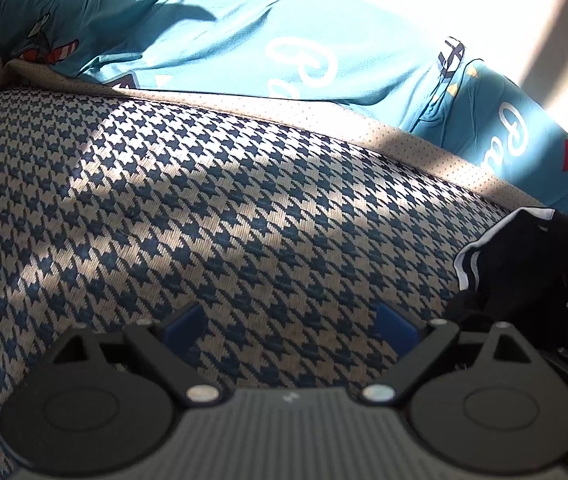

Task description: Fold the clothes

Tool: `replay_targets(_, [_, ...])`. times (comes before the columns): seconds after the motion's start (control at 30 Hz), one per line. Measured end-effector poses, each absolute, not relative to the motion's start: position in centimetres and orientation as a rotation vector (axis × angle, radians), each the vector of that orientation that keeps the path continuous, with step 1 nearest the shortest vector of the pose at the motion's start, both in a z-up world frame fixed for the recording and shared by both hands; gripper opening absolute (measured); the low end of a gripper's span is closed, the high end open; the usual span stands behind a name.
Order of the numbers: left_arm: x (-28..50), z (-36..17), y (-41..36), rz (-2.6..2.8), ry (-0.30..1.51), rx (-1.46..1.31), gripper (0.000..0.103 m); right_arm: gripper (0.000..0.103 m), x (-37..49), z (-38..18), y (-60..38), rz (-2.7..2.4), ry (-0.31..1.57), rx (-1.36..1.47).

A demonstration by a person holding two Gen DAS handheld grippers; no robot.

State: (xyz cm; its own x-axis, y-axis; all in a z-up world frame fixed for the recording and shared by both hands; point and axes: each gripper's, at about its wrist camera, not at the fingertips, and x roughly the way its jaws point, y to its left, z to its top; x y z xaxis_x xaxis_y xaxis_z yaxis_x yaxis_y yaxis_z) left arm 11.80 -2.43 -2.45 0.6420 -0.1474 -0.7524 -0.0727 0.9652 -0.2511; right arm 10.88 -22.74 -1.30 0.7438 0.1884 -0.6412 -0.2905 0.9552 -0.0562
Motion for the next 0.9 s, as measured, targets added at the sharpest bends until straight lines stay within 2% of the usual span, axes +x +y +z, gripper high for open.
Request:
replay_targets(0.2, [11.3,-1.1,-1.0,-0.011,0.817,-0.228,0.096,0.015,10.6,1.1,-20.8,0.346,0.634,0.025])
replay_targets(0.63, [9.5,0.9,6.2,0.071,0.748,-0.34,0.097,0.015,10.5,2.9,-13.9,0.539,0.591,0.239])
replay_targets(0.8, [8.6,1.7,9.2,0.126,0.697,-0.368,0.102,0.015,10.1,3.6,-11.1,0.639,0.552,0.298])
replay_targets(0.9, [8.5,1.7,10.4,0.185,0.69,-0.351,0.103,0.021,9.9,3.4,-9.5,0.634,0.542,0.239])
